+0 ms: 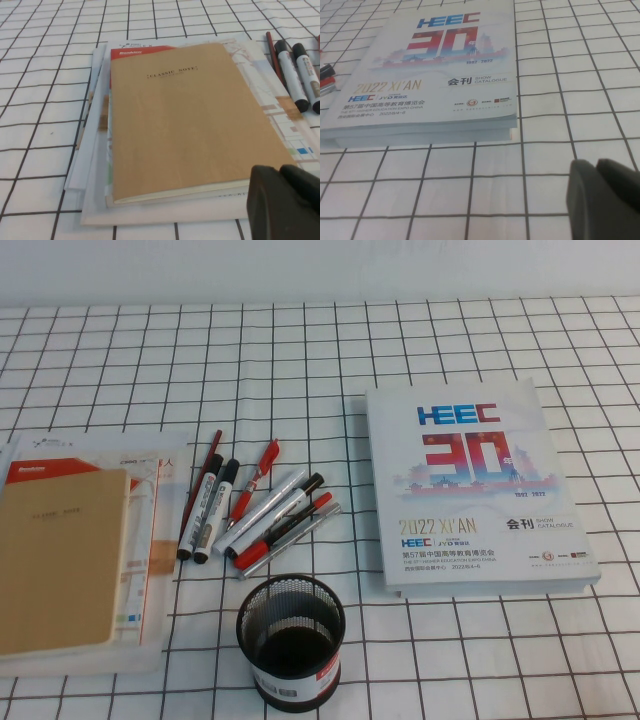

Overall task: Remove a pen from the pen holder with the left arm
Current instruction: 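Take a marker out of the pen holder and lay it on the table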

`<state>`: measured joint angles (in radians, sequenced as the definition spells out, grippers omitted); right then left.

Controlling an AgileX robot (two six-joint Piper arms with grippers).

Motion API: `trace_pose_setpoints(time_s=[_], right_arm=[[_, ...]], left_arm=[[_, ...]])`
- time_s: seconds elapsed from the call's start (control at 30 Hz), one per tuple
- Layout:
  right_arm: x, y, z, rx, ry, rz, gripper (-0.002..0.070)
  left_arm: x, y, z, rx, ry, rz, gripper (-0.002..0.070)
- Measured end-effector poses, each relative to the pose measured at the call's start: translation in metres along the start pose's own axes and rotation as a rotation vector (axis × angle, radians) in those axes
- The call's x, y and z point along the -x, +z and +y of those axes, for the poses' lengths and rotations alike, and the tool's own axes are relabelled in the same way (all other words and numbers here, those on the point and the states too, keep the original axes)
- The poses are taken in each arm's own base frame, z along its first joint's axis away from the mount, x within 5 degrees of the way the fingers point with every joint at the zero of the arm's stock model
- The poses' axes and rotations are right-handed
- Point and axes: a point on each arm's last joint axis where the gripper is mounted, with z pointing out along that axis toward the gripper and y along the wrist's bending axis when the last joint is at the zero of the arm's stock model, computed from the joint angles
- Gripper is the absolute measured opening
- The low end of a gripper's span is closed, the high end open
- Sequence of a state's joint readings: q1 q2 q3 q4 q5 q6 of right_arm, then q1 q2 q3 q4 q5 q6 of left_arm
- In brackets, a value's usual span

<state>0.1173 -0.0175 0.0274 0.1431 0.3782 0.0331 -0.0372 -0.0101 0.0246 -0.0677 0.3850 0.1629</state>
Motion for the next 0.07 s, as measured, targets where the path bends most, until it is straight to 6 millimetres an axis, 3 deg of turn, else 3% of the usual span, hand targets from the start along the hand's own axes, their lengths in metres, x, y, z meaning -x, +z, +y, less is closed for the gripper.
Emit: trace_pose_setpoints(time_s=[0.07], right_arm=[[0.0000, 0.0000, 0.0000, 0.000, 0.000, 0.000, -0.0015]], left_arm=[[0.0000, 0.0000, 0.0000, 0.000, 0.000, 0.000, 0.0000]])
